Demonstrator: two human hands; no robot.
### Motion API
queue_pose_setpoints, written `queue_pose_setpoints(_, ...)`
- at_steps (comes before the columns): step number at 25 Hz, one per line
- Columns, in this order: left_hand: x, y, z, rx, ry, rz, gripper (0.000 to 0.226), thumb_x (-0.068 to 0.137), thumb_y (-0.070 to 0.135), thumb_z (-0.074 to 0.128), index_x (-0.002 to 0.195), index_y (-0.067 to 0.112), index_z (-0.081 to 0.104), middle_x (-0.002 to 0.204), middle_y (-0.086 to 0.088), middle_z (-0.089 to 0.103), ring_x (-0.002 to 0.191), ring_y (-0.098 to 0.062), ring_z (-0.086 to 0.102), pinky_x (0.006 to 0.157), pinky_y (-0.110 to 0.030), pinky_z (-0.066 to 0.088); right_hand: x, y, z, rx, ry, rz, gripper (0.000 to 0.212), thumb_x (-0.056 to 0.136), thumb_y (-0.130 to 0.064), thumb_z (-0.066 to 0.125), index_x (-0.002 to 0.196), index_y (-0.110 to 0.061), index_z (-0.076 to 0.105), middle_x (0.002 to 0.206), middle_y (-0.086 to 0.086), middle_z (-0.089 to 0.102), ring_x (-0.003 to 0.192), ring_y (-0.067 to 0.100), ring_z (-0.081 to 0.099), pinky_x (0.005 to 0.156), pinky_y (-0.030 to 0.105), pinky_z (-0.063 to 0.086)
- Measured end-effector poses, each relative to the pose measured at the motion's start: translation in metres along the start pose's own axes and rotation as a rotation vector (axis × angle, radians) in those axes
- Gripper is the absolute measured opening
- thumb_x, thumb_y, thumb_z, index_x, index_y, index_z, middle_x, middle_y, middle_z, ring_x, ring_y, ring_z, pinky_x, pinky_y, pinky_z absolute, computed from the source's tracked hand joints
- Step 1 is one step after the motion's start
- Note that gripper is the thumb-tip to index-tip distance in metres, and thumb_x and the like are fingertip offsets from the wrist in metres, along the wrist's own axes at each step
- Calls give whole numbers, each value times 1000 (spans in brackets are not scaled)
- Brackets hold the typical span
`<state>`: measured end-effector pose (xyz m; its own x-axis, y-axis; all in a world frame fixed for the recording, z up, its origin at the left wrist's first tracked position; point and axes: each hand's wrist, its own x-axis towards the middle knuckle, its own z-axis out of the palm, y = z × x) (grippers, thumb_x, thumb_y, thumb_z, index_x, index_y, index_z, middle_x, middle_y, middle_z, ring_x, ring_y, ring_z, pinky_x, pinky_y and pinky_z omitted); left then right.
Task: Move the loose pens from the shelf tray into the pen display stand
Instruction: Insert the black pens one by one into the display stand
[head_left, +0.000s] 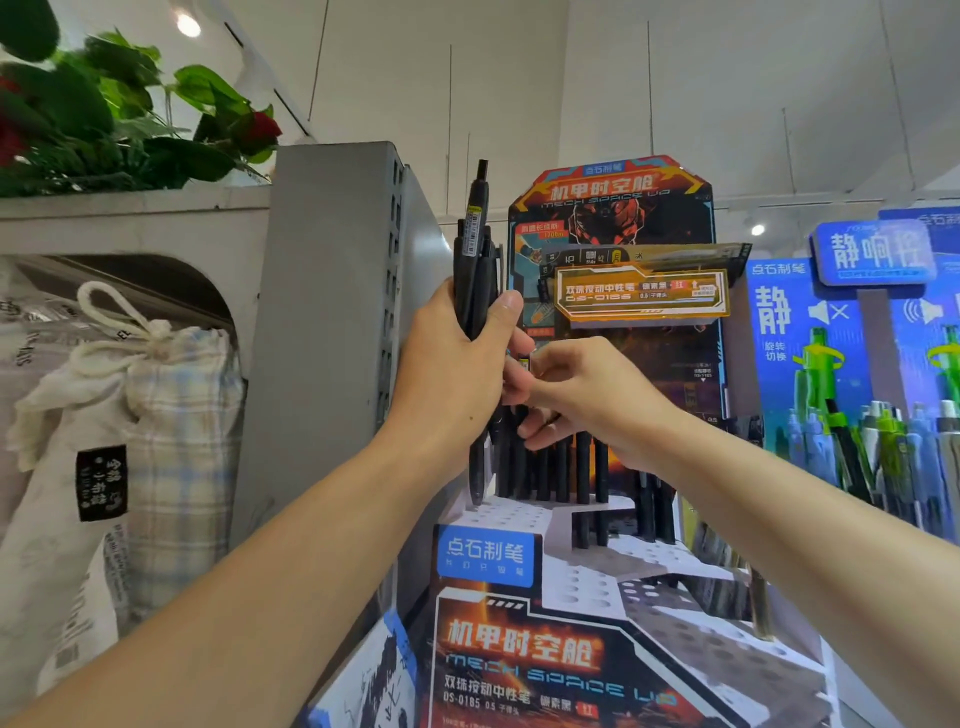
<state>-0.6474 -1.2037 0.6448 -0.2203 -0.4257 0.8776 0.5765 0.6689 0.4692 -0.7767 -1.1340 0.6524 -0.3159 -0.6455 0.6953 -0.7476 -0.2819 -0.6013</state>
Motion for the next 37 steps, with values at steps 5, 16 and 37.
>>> queue_pose_setpoints(5,2,0,-1,-25,-10,7,13,102,29,56,104,17,61,78,-6,71,51,-14,63,52,-27,58,7,2,3,-28,32,18,36,87,-16,77,105,10,59,83,21,76,64,27,76,55,33,62)
queue_pose_setpoints(16,2,-1,0,-30,-14,-4,10,101,31,56,107,23,60,80,-3,73,53,-12,66,53,-23,57,7,0,-1,-25,-24,5,30,89,-20,77,114,-12,64,90,14,75,64,27,75,60,39,64)
queue_pose_setpoints(37,0,2,0,1,-6,-26,6,100,31,58,96,28,60,77,1,73,53,-11,65,51,-23,57,8,2,7,-117,-176,65,32,98,-27,64,112,2,63,80,21,68,68,31,76,60,38,64)
